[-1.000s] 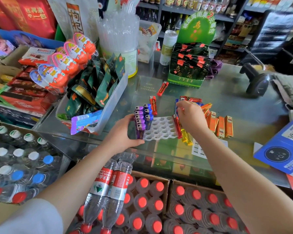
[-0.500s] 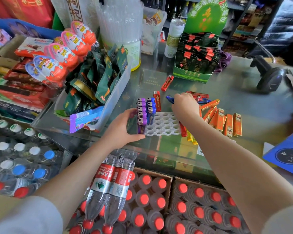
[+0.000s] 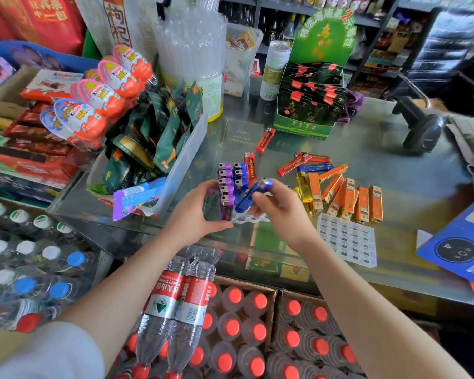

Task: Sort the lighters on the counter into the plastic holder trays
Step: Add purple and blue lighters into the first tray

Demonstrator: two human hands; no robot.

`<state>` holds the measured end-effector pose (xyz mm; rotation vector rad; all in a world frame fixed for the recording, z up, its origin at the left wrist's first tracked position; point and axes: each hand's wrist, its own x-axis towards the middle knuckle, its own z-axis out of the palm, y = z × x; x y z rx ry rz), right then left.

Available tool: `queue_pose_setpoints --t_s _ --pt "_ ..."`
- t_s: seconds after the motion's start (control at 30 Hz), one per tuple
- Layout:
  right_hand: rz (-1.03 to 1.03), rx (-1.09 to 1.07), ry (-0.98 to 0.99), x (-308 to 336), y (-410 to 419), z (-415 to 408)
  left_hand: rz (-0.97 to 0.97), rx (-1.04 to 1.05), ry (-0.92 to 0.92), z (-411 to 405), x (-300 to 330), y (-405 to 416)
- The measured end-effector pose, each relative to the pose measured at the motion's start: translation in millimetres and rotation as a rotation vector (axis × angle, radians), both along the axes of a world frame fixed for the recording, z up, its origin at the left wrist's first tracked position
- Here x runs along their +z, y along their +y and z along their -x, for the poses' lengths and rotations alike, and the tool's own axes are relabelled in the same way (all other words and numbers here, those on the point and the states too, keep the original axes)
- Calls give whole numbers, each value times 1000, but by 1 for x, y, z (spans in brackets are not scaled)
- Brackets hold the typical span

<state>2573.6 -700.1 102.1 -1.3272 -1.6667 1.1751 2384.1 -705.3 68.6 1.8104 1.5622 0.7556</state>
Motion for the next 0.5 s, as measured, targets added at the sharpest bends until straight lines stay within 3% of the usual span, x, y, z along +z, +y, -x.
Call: queue_pose_setpoints --t_s 0.1,0.5 --pt "-20 54 -13 -2 -4 5 5 -1 -14 1 -5 2" --pt "-154 -75 -253 -6 3 0 10 9 4 1 -3 1"
